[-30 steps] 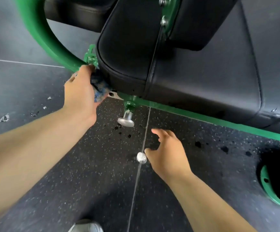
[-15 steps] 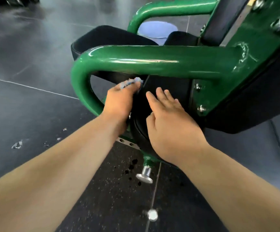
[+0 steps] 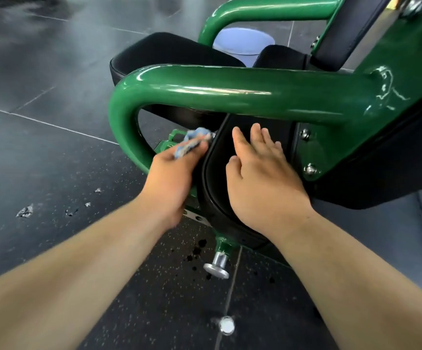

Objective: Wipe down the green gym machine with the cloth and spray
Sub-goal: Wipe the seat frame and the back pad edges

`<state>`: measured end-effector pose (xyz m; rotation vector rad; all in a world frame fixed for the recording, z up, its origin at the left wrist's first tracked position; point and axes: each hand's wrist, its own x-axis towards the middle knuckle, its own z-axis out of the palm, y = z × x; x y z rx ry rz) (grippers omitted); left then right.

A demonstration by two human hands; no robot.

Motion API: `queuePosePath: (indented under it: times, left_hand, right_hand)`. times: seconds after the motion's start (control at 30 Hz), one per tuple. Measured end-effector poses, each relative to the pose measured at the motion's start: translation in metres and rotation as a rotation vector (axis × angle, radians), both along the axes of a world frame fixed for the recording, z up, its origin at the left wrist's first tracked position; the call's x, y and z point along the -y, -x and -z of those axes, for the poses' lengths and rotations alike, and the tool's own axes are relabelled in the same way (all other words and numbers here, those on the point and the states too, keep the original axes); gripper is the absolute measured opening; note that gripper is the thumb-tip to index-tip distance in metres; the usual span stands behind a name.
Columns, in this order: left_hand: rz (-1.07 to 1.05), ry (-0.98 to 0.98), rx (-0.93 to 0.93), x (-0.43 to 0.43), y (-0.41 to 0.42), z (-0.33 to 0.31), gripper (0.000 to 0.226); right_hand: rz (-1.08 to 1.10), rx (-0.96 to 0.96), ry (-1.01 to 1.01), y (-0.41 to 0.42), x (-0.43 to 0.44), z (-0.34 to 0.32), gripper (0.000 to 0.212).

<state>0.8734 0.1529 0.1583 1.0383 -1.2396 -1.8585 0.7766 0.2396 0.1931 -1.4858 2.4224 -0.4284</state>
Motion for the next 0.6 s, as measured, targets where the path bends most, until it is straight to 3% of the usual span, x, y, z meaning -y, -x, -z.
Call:
queuePosePath:
  times: [0.1,0.17,0.37,0.6]
  left_hand:
    - [-0.094,0.1,-0.05,-0.025,-0.021,0.004,0.016]
    - [-0.046,0.126,-0.021,-0.004,-0.005,-0.004,0.014]
    - [0.11,-0.045,0.004,0.033,0.028,-0.017,0.022]
    - [-0.361,0.012,0.003,-0.049,0.003,-0.008,0.013]
  right_hand:
    - [-0.014,-0.017,-0.007,0.0,-0.002,0.001,0.055]
    - [-0.027,-0.028,0.006,0.0,-0.004,0.002,0.054]
    - [-0.032,0.018,0.039,0.001,-0.006,0.001,0.053]
    - [-0.005,0.053,0.086,-0.001,-0.007,-0.002,0.051]
